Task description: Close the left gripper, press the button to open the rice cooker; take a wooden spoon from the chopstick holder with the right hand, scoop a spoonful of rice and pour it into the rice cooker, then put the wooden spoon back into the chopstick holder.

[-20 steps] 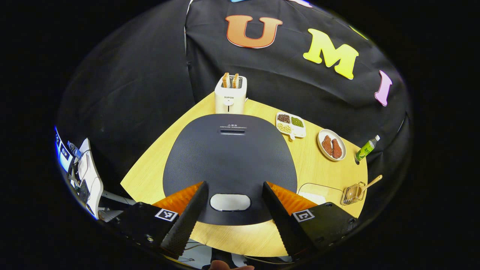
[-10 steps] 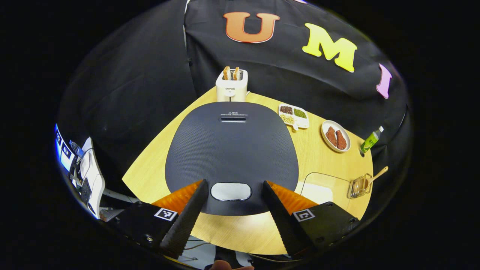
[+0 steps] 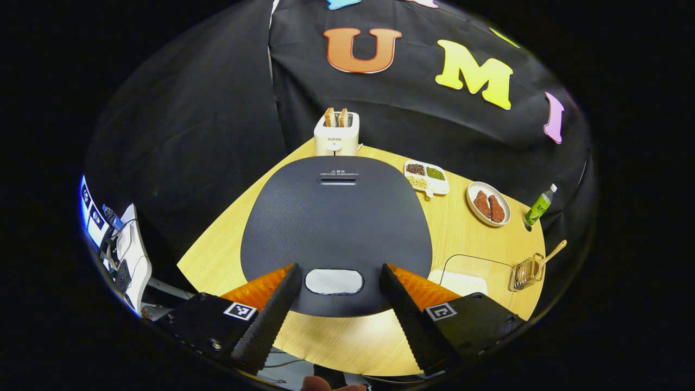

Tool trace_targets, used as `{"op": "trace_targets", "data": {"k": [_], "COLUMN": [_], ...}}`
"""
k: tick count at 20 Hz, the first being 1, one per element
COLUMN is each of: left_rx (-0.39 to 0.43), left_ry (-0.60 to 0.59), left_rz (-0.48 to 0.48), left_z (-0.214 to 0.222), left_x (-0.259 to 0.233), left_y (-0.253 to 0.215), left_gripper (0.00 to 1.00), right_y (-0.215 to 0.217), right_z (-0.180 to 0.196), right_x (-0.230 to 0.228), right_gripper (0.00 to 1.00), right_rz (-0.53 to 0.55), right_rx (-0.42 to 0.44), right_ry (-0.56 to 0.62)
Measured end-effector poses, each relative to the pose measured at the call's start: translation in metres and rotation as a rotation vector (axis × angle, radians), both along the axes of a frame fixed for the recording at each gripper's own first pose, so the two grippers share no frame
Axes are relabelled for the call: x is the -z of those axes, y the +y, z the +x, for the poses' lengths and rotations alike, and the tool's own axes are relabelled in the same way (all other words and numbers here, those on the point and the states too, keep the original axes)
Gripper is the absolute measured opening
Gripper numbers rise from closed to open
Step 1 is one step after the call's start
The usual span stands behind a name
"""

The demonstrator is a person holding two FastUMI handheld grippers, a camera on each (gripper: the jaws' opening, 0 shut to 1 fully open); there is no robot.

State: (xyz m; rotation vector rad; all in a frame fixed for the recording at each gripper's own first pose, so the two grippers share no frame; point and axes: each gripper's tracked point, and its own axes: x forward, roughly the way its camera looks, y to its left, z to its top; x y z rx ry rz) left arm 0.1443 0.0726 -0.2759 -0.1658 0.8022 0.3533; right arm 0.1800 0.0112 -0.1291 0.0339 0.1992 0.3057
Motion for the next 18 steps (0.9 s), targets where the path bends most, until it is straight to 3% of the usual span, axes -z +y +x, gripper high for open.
{"op": "trace_targets", "data": {"k": [4, 8, 14, 15, 16, 18], "left_rx": [0.008, 0.101, 0.268, 0.289, 0.310, 0.352], "left_ry": [-0.111, -0.327, -0.619, -0.651, -0.677, -0.713], "left_rz": [-0.002, 0.032, 0.014, 0.016, 0.021, 0.035], "left_z": [0.002, -0.009, -0.069, -0.085, -0.102, -0.130], "left_x": [-0.038, -0.120, -0.239, -0.250, -0.257, -0.262], "left_y": [-0.010, -0.029, -0.079, -0.084, -0.087, -0.097], "left_gripper": [0.96, 0.95, 0.95, 0.89, 0.95, 0.95], "right_y": [0.008, 0.010, 0.017, 0.019, 0.020, 0.024], "right_z": [0.000, -0.019, -0.088, -0.102, -0.117, -0.148], "right_x": [-0.011, -0.044, -0.092, -0.100, -0.105, -0.108], "right_gripper": [1.00, 1.00, 1.00, 1.00, 0.99, 0.99], "right_rz": [-0.009, -0.010, -0.009, -0.015, -0.026, -0.045], "right_rx": [-0.010, 0.016, 0.064, 0.072, 0.081, 0.097], "right_ry": [-0.014, -0.084, -0.174, -0.191, -0.207, -0.223]}}
